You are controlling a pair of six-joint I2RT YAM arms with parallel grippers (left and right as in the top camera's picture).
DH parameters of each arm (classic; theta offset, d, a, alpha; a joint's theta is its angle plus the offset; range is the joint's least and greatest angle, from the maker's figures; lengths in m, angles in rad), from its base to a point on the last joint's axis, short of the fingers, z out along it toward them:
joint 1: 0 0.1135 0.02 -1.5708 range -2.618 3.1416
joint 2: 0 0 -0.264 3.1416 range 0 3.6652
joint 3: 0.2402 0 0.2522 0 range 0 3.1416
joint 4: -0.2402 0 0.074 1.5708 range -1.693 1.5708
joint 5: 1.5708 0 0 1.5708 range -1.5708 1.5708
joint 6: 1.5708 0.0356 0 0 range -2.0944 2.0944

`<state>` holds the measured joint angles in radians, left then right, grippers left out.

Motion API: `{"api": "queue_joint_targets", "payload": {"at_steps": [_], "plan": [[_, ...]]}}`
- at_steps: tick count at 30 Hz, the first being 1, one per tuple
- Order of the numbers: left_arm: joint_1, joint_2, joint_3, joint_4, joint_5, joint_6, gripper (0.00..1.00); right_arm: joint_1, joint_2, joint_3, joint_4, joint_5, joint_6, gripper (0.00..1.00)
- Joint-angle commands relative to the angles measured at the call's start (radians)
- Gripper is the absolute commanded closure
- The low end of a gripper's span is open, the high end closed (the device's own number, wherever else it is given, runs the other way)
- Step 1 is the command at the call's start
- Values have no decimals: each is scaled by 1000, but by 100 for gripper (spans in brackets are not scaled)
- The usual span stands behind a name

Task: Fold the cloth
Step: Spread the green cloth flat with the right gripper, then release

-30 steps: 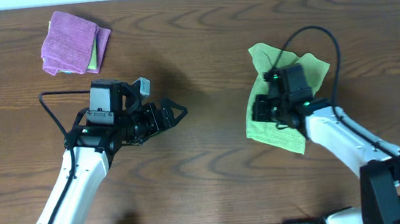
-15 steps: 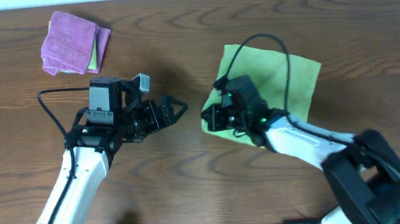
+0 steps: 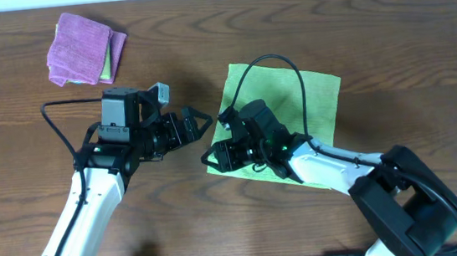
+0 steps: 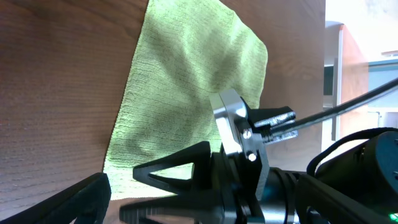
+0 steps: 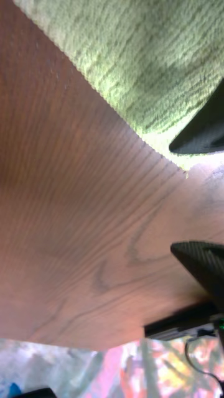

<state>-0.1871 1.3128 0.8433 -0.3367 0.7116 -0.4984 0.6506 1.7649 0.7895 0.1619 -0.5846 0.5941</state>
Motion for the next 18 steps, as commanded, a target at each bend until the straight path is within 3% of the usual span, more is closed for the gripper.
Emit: {"api": "queue_joint_targets", "payload": {"at_steps": [1, 18], "plan": [[-2, 0, 17, 1, -14, -4, 5, -31, -5, 2, 2, -28, -32, 50], [-3, 0, 17, -6, -12, -4, 5, -375, -132, 49, -60, 100, -58, 55]]}}
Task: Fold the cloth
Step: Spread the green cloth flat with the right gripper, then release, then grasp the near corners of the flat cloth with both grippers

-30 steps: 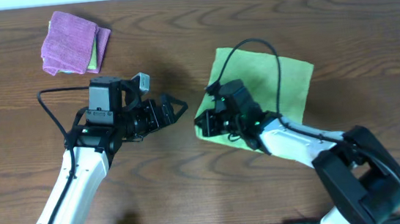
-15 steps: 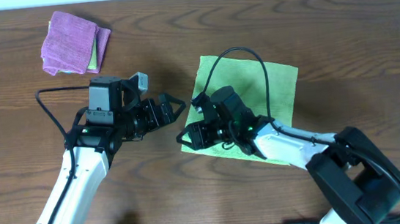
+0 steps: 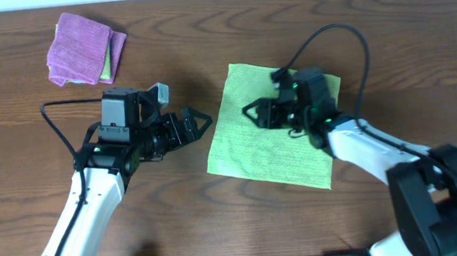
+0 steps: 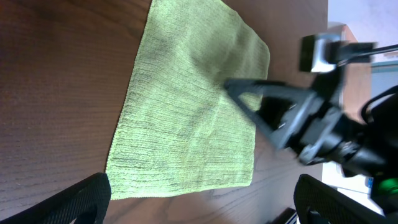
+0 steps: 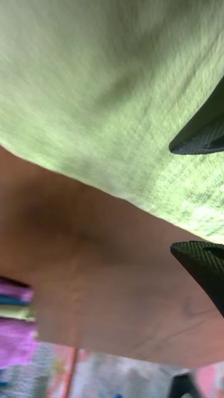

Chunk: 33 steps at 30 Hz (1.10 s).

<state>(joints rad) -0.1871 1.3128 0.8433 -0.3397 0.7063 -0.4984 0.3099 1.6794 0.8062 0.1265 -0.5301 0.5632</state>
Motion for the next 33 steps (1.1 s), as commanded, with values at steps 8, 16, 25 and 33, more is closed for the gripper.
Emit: {"api": "queue_joint_targets", "payload": {"at_steps": [8, 16, 25, 33], "plan": [[-4, 0, 19, -3, 2, -75, 5, -154, -203, 77, -415, 116, -97, 55], [-4, 1, 64, -65, 14, -62, 5, -194, -382, 77, -792, 164, -187, 47], [-26, 84, 70, -180, -7, 5, 5, -195, -421, 76, -976, 164, -198, 45], [-69, 273, 70, -180, -6, 19, 5, -195, -421, 76, -1074, 159, -198, 45]]}}
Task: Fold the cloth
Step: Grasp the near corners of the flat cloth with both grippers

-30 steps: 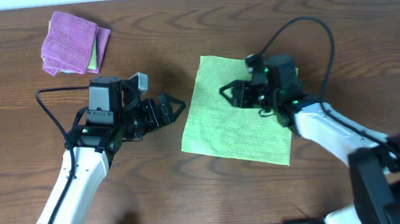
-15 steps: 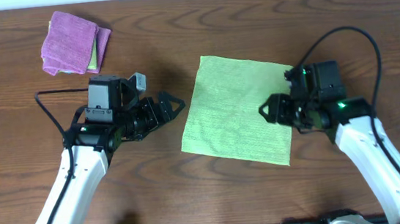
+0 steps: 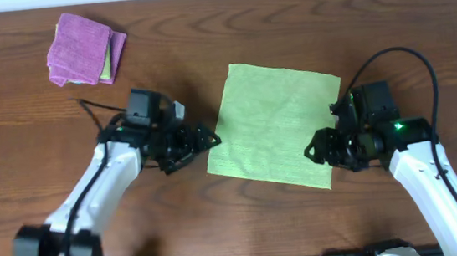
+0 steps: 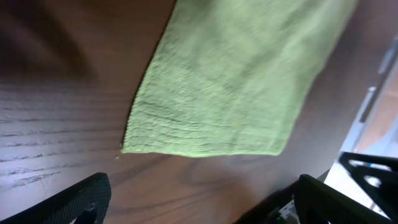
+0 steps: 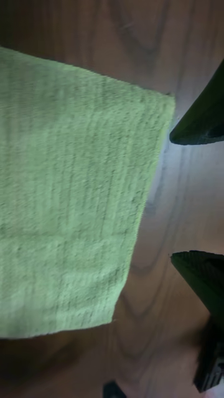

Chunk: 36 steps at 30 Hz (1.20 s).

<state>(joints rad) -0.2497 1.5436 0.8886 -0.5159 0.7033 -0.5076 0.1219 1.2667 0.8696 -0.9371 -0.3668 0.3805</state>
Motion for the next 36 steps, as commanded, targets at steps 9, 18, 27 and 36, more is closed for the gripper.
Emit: {"api": "queue_joint_targets", "payload": {"at_steps": [9, 18, 27, 36], "plan": [[-7, 191, 25, 88, 9, -9, 5, -6, -8, 13, -64, -7, -15, 46], [-26, 294, 24, 162, 32, -82, 5, -6, -8, 13, -67, -7, -15, 45], [-98, 360, 24, 209, 47, -107, 30, -6, -8, 13, -104, -6, -15, 45], [-125, 362, 24, 211, 21, -98, 94, -6, -8, -17, -87, 54, -7, 44]]}}
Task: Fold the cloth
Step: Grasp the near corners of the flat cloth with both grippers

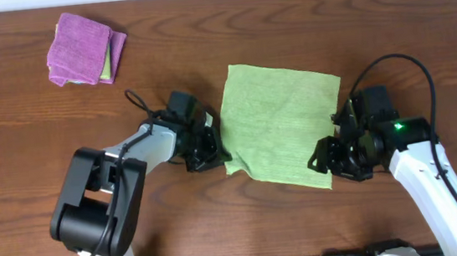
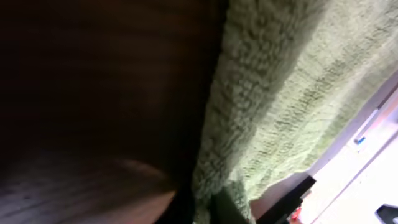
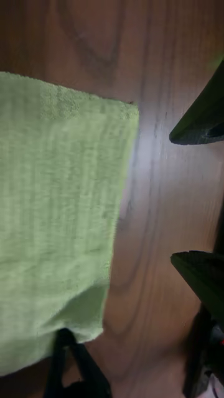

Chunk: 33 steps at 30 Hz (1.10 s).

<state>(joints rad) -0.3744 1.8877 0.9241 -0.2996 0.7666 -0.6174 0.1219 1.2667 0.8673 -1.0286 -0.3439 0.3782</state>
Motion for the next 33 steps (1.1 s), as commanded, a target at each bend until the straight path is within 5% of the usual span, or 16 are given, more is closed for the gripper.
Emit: {"api": "queue_joint_targets", "payload": {"at_steps": [1, 17, 33], "plan": [[1, 18, -11, -5, -42, 18, 94, -6, -8, -35, 30, 34, 3, 45], [2, 16, -11, -51, 94, 146, 94, -6, -8, -320, 354, 20, 183, 45], [10, 16, -11, -173, 98, 245, 94, -7, -8, -330, 459, 151, 159, 43]]}}
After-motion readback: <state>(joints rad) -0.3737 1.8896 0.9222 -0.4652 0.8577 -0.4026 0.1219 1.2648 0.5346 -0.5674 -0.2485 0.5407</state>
